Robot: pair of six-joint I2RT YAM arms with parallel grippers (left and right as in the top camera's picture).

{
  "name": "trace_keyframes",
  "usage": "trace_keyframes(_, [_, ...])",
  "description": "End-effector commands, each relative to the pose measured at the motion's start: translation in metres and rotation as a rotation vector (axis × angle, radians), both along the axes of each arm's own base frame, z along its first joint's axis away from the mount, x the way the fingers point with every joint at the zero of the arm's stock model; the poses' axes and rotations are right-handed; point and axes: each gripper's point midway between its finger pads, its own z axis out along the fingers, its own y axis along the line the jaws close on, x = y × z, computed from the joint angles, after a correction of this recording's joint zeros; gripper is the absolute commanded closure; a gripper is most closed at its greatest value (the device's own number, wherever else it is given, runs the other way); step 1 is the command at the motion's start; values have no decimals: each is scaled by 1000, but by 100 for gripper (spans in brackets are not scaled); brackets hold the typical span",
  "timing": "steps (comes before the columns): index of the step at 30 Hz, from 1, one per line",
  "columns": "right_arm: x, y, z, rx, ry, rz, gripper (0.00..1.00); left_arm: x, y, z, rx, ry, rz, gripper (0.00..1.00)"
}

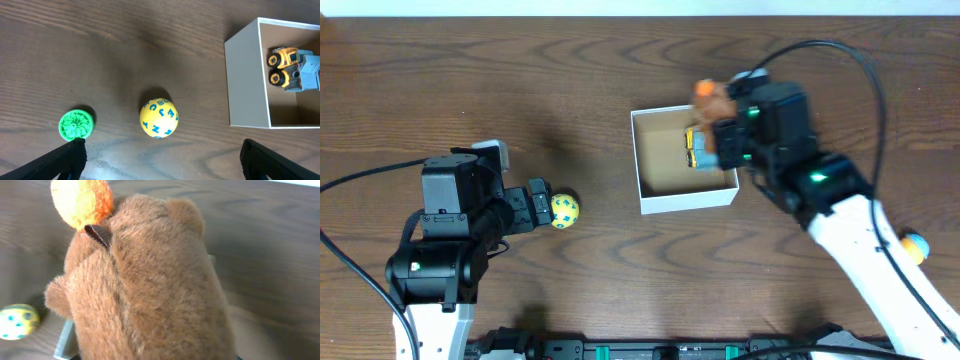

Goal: Pack container
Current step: 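Place the capybara in the box beside the truck and release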

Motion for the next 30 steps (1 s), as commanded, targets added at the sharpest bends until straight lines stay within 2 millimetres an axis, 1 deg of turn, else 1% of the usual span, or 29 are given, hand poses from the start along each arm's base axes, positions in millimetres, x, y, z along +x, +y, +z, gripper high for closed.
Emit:
trace_keyframes(1, [5,26,-22,8,42,-50,78,1,0,7,-11,-16,3,2])
trace_keyframes(3, [9,35,-43,-19,68,-79,78,1,0,7,-11,-16,3,2])
trace_keyframes(6, [11,45,-75,-14,140,-126,78,1,0,7,-11,-16,3,2])
trace_keyframes(8, [13,48,-96,-8,191,-164,79,1,0,7,-10,-16,3,2])
trace_keyframes(11, [15,49,-121,17,255,-237,80,1,0,7,-10,-16,3,2])
trace_keyframes(15, [15,52,-142,40,308,-291,79,1,0,7,-11,-16,3,2])
trace_keyframes(17, [15,55,-149,45,325,-280,73,1,0,7,-11,-16,3,2])
trace_keyframes(19, [15,57,-154,42,334,-268,70,1,0,7,-11,-16,3,2])
trace_keyframes(21, [15,60,-154,47,335,-257,61,1,0,7,-11,-16,3,2])
trace_keyframes(22, [16,62,-153,50,330,-243,60,1,0,7,-11,-16,3,2])
trace_keyframes(23, [16,66,-152,54,324,-211,54,1,0,7,-10,-16,3,2])
trace_keyframes(24, [17,69,-150,59,316,-185,41,1,0,7,-11,-16,3,2])
trace_keyframes(26, [19,72,-148,64,309,-173,19,1,0,7,-10,-16,3,2])
trace_keyframes(27, [19,72,-148,64,309,-173,14,1,0,7,-10,-16,3,2])
trace_keyframes(28, [19,72,-148,64,309,-174,3,1,0,7,-10,-16,3,2])
trace_keyframes(29, [19,72,-148,64,308,-174,1,1,0,7,-10,-16,3,2])
trace_keyframes(30, [19,72,-148,64,308,-174,1,1,0,7,-10,-16,3,2])
